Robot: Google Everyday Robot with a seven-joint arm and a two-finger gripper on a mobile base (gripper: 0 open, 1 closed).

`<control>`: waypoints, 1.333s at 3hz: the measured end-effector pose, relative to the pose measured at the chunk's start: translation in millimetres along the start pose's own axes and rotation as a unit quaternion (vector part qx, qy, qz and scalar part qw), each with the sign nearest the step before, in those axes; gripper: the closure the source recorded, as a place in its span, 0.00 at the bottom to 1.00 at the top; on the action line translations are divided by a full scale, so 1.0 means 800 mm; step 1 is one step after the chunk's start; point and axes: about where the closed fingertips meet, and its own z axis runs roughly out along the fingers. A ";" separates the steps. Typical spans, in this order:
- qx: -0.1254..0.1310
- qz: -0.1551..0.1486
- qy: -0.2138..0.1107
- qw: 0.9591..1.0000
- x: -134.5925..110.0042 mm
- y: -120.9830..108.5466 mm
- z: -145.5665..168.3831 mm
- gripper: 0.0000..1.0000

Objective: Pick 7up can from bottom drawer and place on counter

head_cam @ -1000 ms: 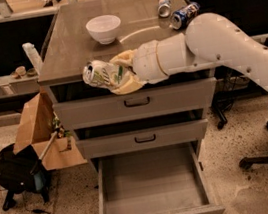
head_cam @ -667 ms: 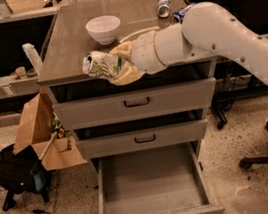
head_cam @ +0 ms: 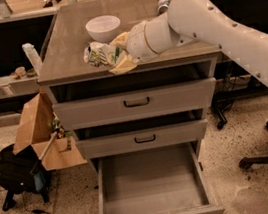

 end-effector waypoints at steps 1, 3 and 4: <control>0.000 0.000 0.000 1.000 0.000 0.000 0.000 1.00; 0.014 -0.024 0.007 1.000 -0.004 -0.033 0.016 1.00; 0.019 -0.032 0.019 0.999 0.001 -0.050 0.024 1.00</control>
Offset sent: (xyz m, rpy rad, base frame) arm 0.0297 0.0057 0.0173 -0.0176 -0.0751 -0.0034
